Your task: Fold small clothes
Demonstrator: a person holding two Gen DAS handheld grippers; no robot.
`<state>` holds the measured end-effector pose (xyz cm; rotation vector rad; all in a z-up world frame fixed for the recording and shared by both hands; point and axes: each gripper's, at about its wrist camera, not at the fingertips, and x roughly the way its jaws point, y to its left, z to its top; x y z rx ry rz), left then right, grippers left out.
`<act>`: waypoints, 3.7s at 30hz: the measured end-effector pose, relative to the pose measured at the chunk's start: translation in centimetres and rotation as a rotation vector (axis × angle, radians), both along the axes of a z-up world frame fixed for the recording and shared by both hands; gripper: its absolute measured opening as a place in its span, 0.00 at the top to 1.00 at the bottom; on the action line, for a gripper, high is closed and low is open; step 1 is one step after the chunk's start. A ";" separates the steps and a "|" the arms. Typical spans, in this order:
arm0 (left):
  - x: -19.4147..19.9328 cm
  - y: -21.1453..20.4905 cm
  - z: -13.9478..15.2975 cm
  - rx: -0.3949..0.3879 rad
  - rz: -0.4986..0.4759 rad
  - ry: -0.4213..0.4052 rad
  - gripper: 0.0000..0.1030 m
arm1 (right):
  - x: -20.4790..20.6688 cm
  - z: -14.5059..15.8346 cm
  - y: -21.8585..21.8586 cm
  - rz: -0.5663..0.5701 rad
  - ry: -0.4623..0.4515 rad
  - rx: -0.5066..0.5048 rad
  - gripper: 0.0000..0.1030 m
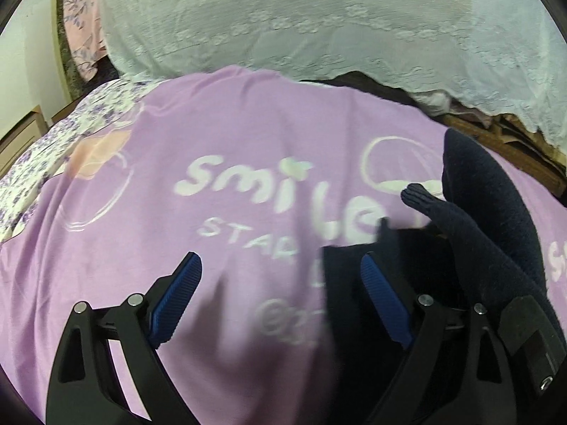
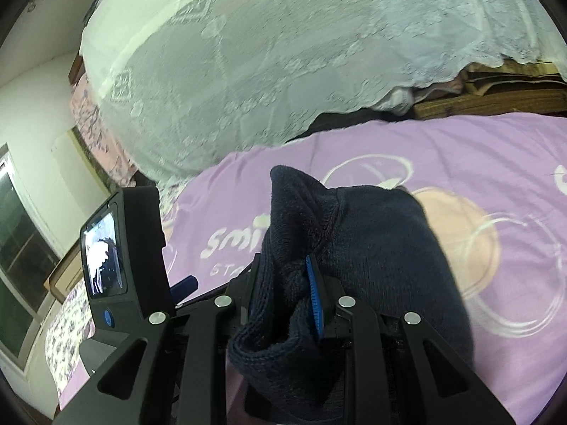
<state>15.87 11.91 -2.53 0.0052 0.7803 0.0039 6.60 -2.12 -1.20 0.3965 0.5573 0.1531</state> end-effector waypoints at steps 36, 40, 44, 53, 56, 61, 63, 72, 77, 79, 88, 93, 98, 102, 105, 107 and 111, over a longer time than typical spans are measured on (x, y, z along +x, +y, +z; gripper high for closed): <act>-3.3 4.9 2.3 -0.188 0.024 0.033 0.09 | -8.5 0.5 0.7 0.135 -0.092 -0.235 0.63; -5.4 3.2 1.9 -0.123 -0.019 0.017 0.06 | -7.5 0.1 -1.3 0.073 -0.049 -0.232 0.75; -6.3 1.7 -0.3 -0.036 -0.043 0.069 0.06 | -6.2 -2.2 -1.9 0.081 0.054 -0.218 0.76; -6.1 1.8 -3.8 0.050 0.012 0.144 0.04 | -5.7 -6.4 -2.2 0.136 0.173 -0.143 0.98; -6.3 1.4 -4.0 0.103 0.038 0.123 0.04 | -5.6 -6.7 -2.9 0.142 0.181 -0.087 1.00; -6.5 1.5 -3.8 0.101 0.039 0.116 0.04 | -5.9 -6.7 -2.7 0.143 0.171 -0.095 1.00; -6.6 1.4 -3.6 0.112 0.040 0.106 0.04 | -5.9 -6.7 -2.8 0.143 0.169 -0.092 1.00; -6.6 1.3 -3.2 0.109 0.037 0.096 0.04 | -6.3 -6.0 -2.6 0.141 0.150 -0.114 1.00; -6.6 1.3 -2.9 0.106 0.033 0.087 0.04 | -6.7 -5.2 -2.5 0.141 0.132 -0.131 0.97; -6.7 1.3 -2.8 0.105 0.032 0.082 0.04 | -6.7 -4.8 -2.6 0.138 0.126 -0.128 0.97; -7.2 0.9 -1.5 0.108 0.022 0.026 0.04 | -6.1 -2.9 -3.9 0.109 0.086 -0.112 0.90; -7.0 0.4 0.0 0.108 0.009 -0.023 0.04 | -4.3 -1.7 -4.1 0.101 0.065 -0.110 0.87; -6.2 -0.5 1.6 0.113 -0.013 -0.053 0.04 | -1.8 -0.4 -3.9 0.094 0.042 -0.126 0.80; -5.0 -1.2 2.1 0.113 -0.021 -0.057 0.04 | 0.4 -0.1 -4.1 0.080 0.044 -0.128 0.80; -3.8 -1.6 1.6 0.113 -0.016 -0.047 0.05 | 2.1 -0.4 -4.6 0.061 0.067 -0.118 0.80; -3.1 -1.6 1.1 0.112 -0.012 -0.033 0.05 | 3.1 -0.8 -4.9 0.051 0.084 -0.107 0.80; -2.0 -1.6 -0.6 0.105 -0.013 0.009 0.04 | 4.2 -2.3 -5.3 0.048 0.118 -0.089 0.81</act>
